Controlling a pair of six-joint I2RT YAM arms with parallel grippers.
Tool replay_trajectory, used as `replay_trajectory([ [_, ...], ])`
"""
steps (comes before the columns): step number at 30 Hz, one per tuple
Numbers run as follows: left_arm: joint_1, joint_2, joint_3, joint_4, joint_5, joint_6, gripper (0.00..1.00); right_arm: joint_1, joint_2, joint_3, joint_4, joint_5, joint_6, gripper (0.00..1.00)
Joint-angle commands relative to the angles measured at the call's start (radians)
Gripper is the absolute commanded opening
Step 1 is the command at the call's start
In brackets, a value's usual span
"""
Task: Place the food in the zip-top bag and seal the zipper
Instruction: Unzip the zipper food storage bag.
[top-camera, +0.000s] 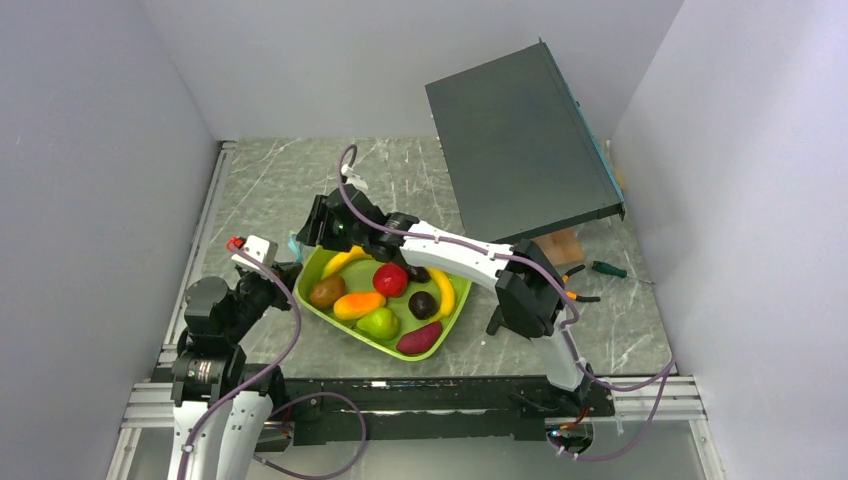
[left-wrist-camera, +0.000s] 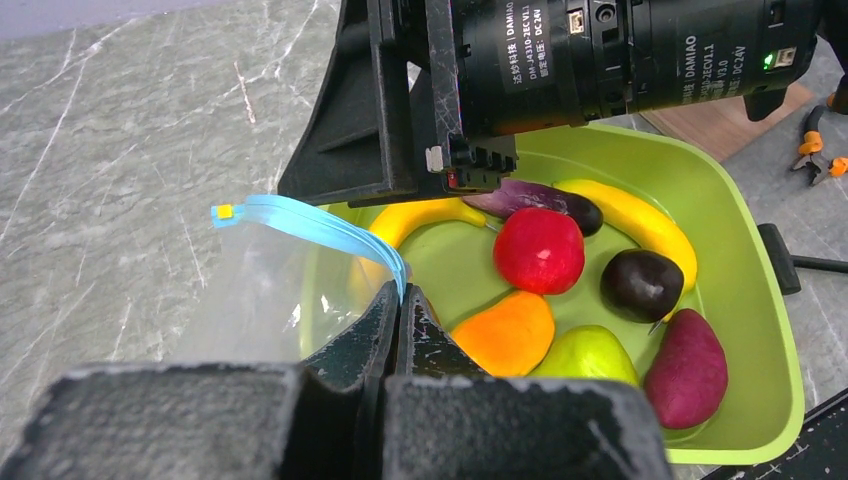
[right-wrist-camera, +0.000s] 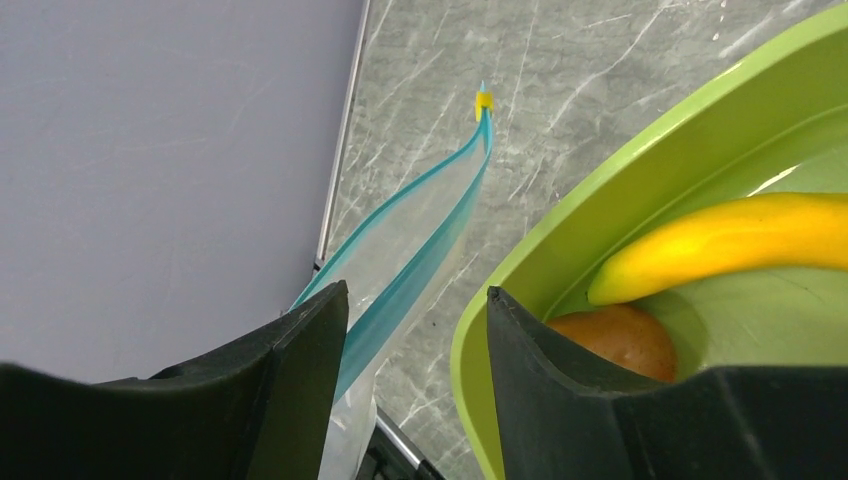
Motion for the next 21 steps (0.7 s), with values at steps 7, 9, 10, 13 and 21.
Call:
replay_trajectory([
  [7, -0.009, -0.009, 0.012, 0.020, -0.005, 0.013, 0.00, 0.002, -0.113, -0.121, 0.103, -0.059, 0.174, 0.58],
  [9, -0.010, 0.002, 0.016, 0.016, 0.005, 0.016, 0.00, 0.003, -0.104, -0.133, 0.139, -0.116, 0.226, 0.60],
  [10, -0.011, 0.006, 0.017, 0.015, 0.006, 0.015, 0.00, 0.000, -0.096, -0.133, 0.153, -0.139, 0.254, 0.61],
  [13, -0.012, 0.008, 0.017, 0.014, 0.004, 0.016, 0.00, 0.001, -0.083, -0.147, 0.221, -0.218, 0.338, 0.63],
  [21, -0.015, 0.007, 0.017, 0.016, 0.004, 0.013, 0.00, -0.001, -0.042, -0.192, 0.342, -0.305, 0.535, 0.55],
])
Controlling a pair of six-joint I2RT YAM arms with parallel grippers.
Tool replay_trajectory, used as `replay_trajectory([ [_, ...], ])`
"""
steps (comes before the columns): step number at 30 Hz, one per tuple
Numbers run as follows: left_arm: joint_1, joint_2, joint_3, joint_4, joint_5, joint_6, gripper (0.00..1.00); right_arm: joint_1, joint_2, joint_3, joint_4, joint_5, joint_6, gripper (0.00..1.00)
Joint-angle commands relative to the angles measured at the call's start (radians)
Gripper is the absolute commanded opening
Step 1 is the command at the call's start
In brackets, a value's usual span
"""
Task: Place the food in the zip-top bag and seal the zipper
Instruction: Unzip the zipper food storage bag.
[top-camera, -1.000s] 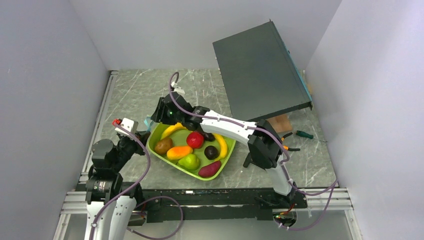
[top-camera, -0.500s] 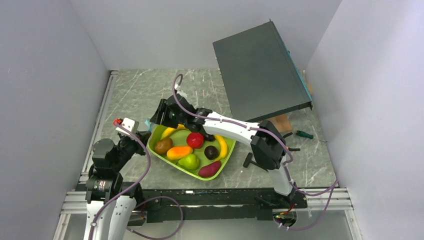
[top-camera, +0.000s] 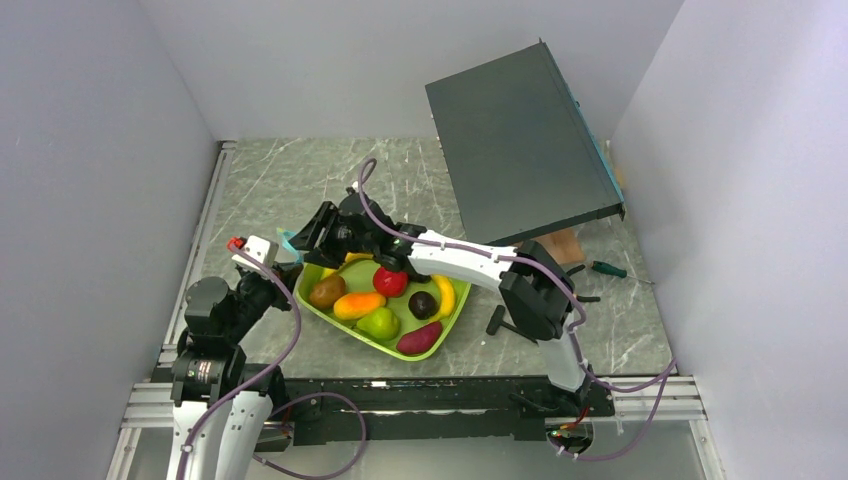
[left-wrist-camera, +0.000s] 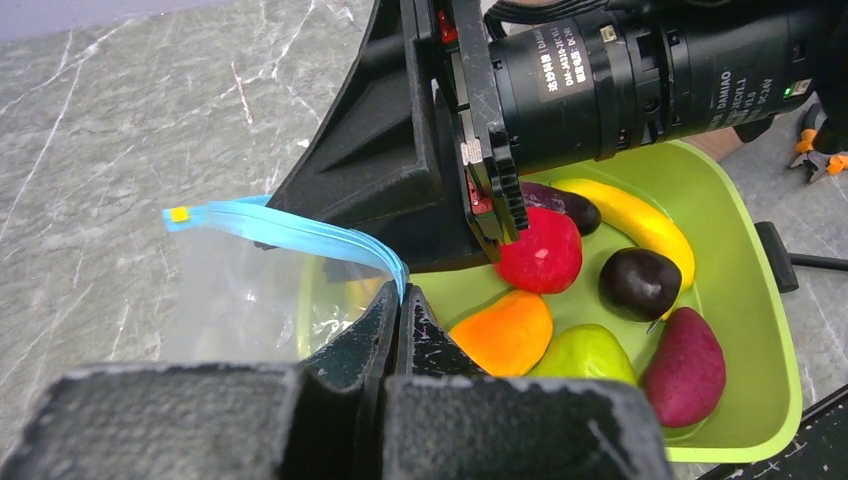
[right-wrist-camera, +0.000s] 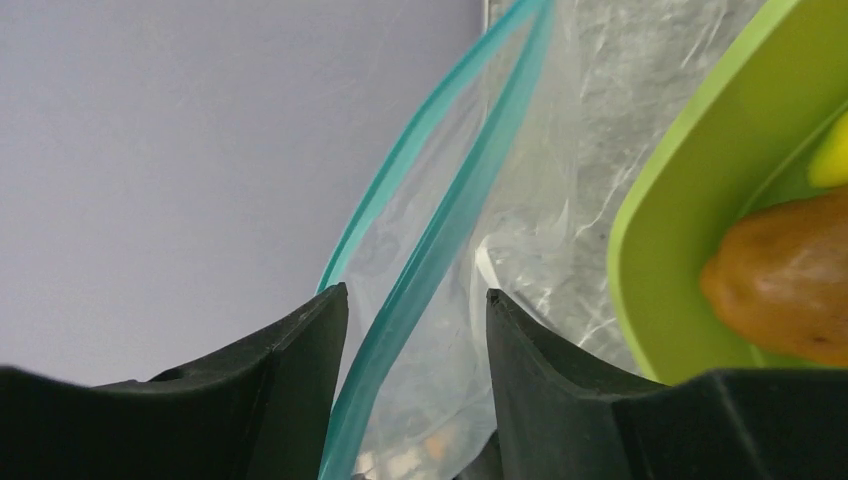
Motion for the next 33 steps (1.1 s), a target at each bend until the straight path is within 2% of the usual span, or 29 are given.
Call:
replay_trajectory([
  [1, -0.007, 0.008, 0.017, 0.017, 0.009, 0.013, 0.00, -0.003, 0.027, -0.020, 0.144, -0.090, 0.168, 0.54],
  [4, -0.011, 0.010, 0.018, 0.014, 0.001, 0.012, 0.00, -0.002, 0.051, -0.011, 0.180, -0.123, 0.226, 0.51],
  [7, -0.013, 0.010, 0.018, 0.012, -0.006, 0.012, 0.00, -0.003, 0.050, -0.031, 0.218, -0.119, 0.263, 0.42],
  [8, -0.014, 0.009, 0.018, 0.011, -0.004, 0.012, 0.00, -0.002, 0.048, -0.032, 0.223, -0.115, 0.262, 0.36],
  [12, -0.015, 0.016, 0.025, 0.008, 0.002, 0.007, 0.00, -0.013, 0.040, -0.048, 0.257, -0.107, 0.256, 0.00],
  [13, -0.016, 0.022, 0.032, 0.000, 0.003, 0.001, 0.04, -0.017, 0.039, -0.043, 0.254, -0.102, 0.235, 0.00],
  [17, -0.018, 0.030, 0.066, -0.035, -0.040, -0.034, 0.47, -0.024, 0.025, -0.023, 0.262, -0.054, 0.078, 0.00],
  [19, -0.018, 0.012, 0.077, -0.043, -0.078, -0.057, 0.63, -0.027, 0.013, -0.032, 0.298, -0.045, -0.022, 0.00],
  [22, -0.018, -0.003, 0.149, -0.089, -0.134, -0.155, 0.67, -0.027, -0.028, -0.125, 0.407, -0.045, -0.155, 0.00],
  [24, -0.018, 0.016, 0.246, -0.187, -0.198, -0.249, 0.68, -0.027, -0.054, -0.175, 0.476, -0.064, -0.234, 0.00],
  [27, -0.018, 0.068, 0.407, -0.386, -0.358, -0.422, 0.73, -0.022, -0.089, -0.196, 0.481, -0.074, -0.351, 0.00],
  [30, -0.018, 0.107, 0.479, -0.453, -0.369, -0.552, 0.77, -0.021, -0.124, -0.200, 0.490, -0.080, -0.459, 0.00],
  [33, -0.018, 0.146, 0.480, -0.452, -0.366, -0.607, 0.79, -0.016, -0.164, -0.201, 0.481, -0.055, -0.539, 0.00],
])
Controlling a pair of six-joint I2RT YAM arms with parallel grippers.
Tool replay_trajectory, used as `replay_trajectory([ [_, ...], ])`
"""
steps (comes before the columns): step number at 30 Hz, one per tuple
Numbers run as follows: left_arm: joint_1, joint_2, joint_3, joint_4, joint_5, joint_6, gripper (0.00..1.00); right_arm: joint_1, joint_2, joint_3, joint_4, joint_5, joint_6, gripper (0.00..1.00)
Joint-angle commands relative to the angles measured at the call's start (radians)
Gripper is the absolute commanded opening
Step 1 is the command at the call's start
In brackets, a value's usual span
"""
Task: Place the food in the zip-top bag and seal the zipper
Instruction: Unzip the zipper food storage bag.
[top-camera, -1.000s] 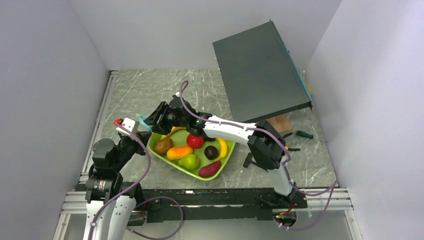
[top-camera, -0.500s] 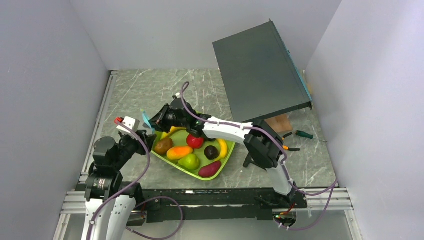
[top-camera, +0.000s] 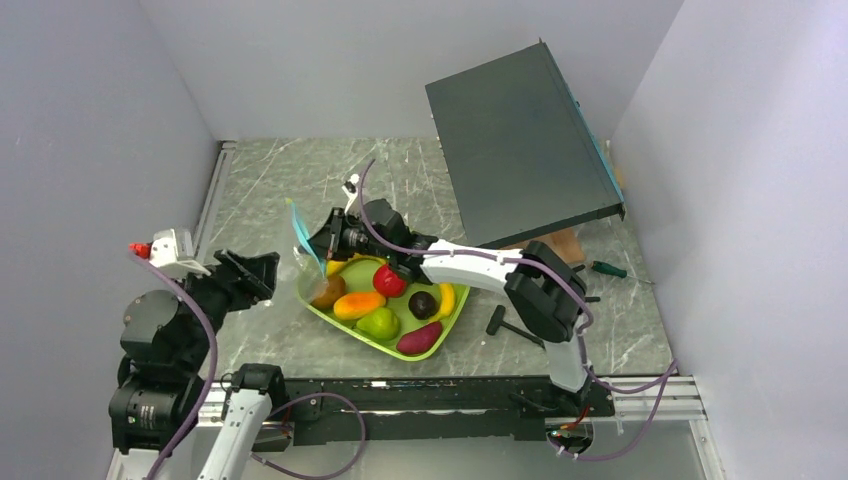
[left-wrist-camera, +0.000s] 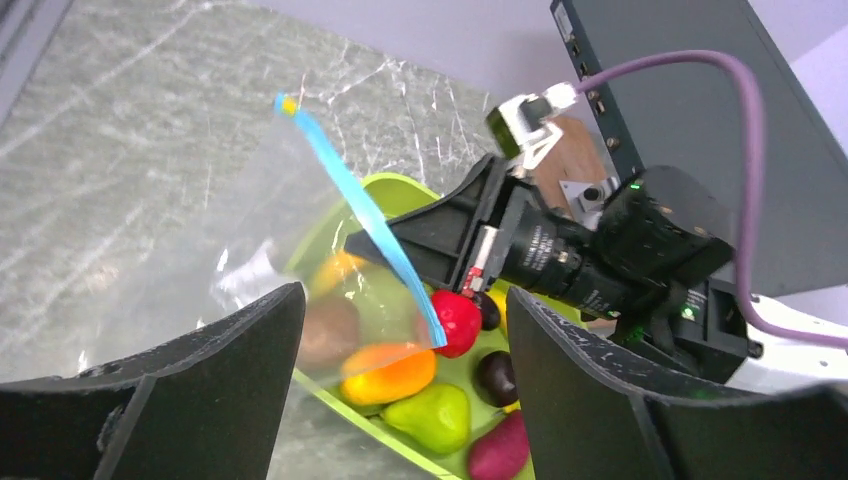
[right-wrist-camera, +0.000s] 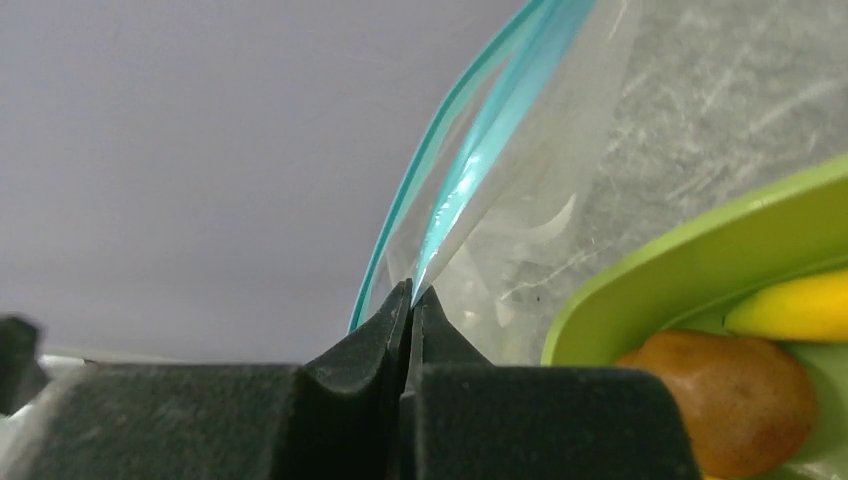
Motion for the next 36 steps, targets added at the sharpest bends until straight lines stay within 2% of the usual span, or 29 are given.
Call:
replay_trajectory([
  [1, -0.003, 0.089, 0.004, -0.098, -0.051, -0.177, 0.79, 0.010, -0.133, 0.001, 0.107, 0.027, -0.220, 0.00],
  [3, -0.003, 0.159, 0.028, -0.103, -0.021, -0.172, 0.80, 0.014, -0.169, -0.017, 0.104, 0.055, -0.273, 0.00],
  [7, -0.003, 0.352, 0.174, -0.203, -0.037, -0.171, 0.77, 0.043, -0.217, -0.036, 0.082, 0.100, -0.381, 0.00],
  [10, -0.003, 0.428, 0.265, -0.240, -0.018, -0.174, 0.75, 0.067, -0.236, -0.034, 0.049, 0.154, -0.440, 0.00],
  [15, -0.003, 0.374, 0.200, -0.125, 0.044, -0.231, 0.80, 0.097, -0.241, -0.036, 0.034, 0.205, -0.486, 0.00],
  [20, -0.003, 0.294, 0.148, -0.106, -0.014, -0.234, 0.80, 0.114, -0.225, -0.027, 0.034, 0.215, -0.491, 0.00],
  [21, -0.003, 0.286, 0.138, -0.106, -0.031, -0.231, 0.78, 0.118, -0.219, -0.022, 0.033, 0.214, -0.491, 0.00],
  [24, -0.003, 0.278, 0.128, -0.109, -0.066, -0.198, 0.61, 0.137, -0.207, -0.004, 0.023, 0.219, -0.505, 0.00],
  [25, -0.003, 0.281, 0.125, -0.108, -0.068, -0.191, 0.61, 0.141, -0.205, 0.000, 0.019, 0.223, -0.513, 0.00],
  [32, -0.003, 0.311, 0.106, -0.077, -0.064, -0.166, 0.78, 0.164, -0.196, 0.010, 0.010, 0.235, -0.531, 0.00],
  [36, -0.003, 0.304, 0.071, -0.039, -0.053, -0.171, 0.79, 0.173, -0.186, 0.014, 0.012, 0.235, -0.528, 0.00],
])
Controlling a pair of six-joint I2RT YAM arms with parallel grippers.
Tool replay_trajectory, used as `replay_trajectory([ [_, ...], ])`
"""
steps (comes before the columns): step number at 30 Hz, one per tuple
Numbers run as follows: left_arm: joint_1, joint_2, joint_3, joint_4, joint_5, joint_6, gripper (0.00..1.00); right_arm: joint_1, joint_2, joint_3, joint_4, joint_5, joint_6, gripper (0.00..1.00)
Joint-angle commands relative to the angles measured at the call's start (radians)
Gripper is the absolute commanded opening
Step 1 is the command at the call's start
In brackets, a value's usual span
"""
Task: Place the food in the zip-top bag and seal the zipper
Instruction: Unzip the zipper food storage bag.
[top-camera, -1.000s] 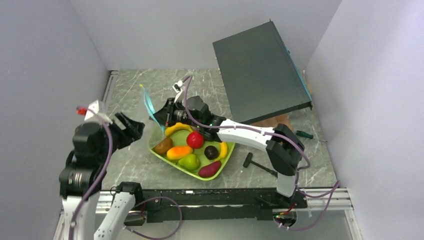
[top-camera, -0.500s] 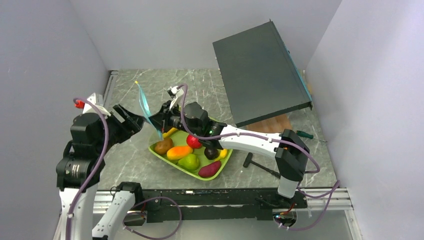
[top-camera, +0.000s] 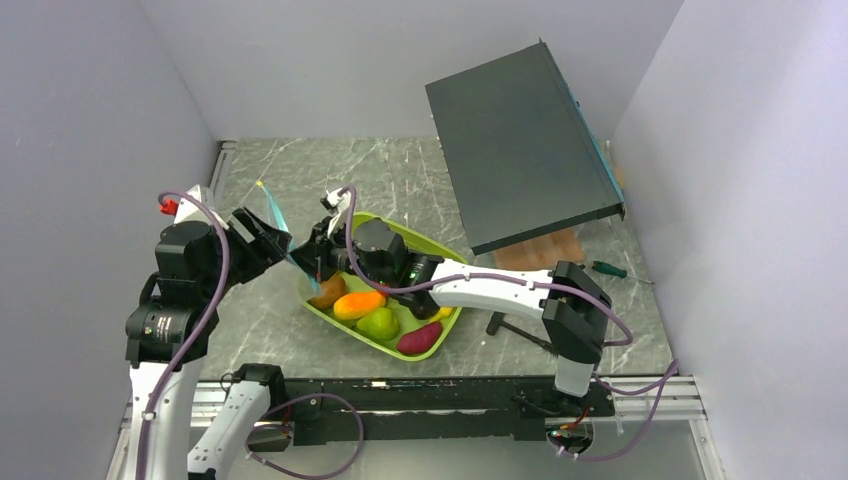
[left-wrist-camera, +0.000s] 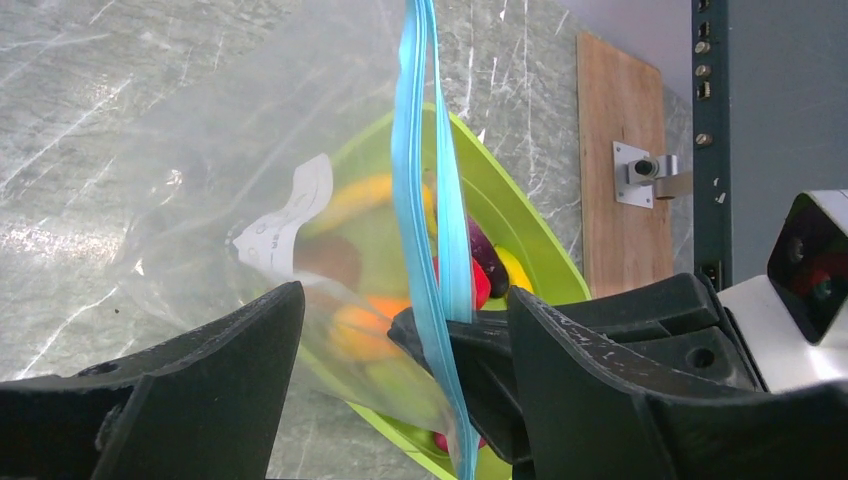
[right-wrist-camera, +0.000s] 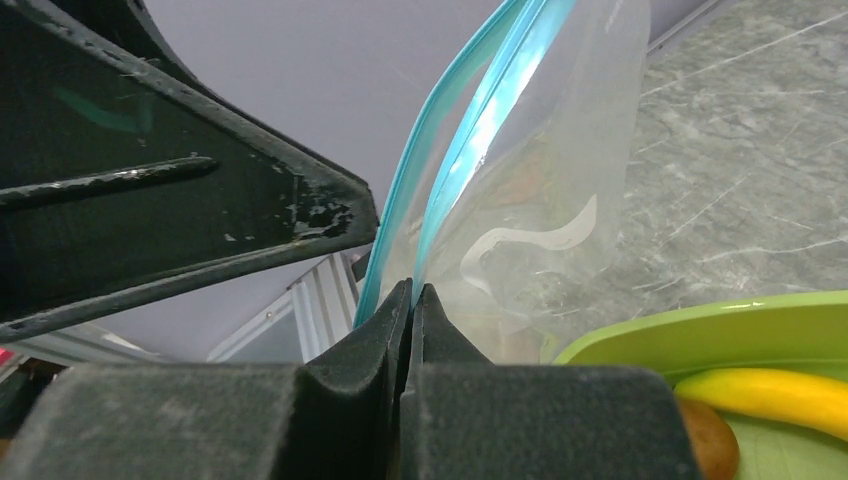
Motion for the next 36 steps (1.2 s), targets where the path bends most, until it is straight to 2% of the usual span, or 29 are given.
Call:
replay_trajectory([
  [1, -0.003, -0.007, -0.032, 0.078, -0.007, 0.010, 0.76, 0.012, 0.004, 0.041, 0.031, 0.022, -0.022, 0.00],
  [12, -0.003, -0.035, -0.117, 0.073, -0.043, 0.007, 0.30, 0.019, 0.002, 0.032, 0.036, 0.064, -0.002, 0.00],
  [15, -0.003, -0.038, -0.121, 0.069, -0.062, 0.009, 0.21, 0.021, 0.000, 0.027, 0.043, 0.062, 0.005, 0.00],
  [18, -0.003, -0.029, -0.125, 0.051, -0.094, 0.009, 0.23, 0.024, -0.002, 0.025, 0.046, 0.063, 0.005, 0.00],
  [21, -0.003, -0.020, -0.140, 0.046, -0.119, 0.014, 0.37, 0.029, 0.006, 0.031, 0.042, 0.065, 0.006, 0.00],
  [31, -0.003, -0.064, -0.205, 0.097, -0.109, 0.016, 0.48, 0.051, 0.027, 0.045, 0.030, 0.087, 0.030, 0.00],
  [32, -0.003, -0.068, -0.204, 0.097, -0.109, 0.023, 0.45, 0.055, 0.030, 0.049, 0.024, 0.097, 0.032, 0.00],
  [33, -0.003, -0.073, -0.199, 0.093, -0.115, 0.034, 0.36, 0.061, 0.031, 0.057, 0.009, 0.115, 0.033, 0.00],
  [35, -0.003, -0.080, -0.182, 0.063, -0.145, 0.062, 0.15, 0.068, 0.032, 0.068, -0.037, 0.178, 0.047, 0.00],
  [36, -0.003, -0.082, -0.173, 0.042, -0.172, 0.074, 0.07, 0.070, 0.032, 0.071, -0.062, 0.215, 0.061, 0.00],
])
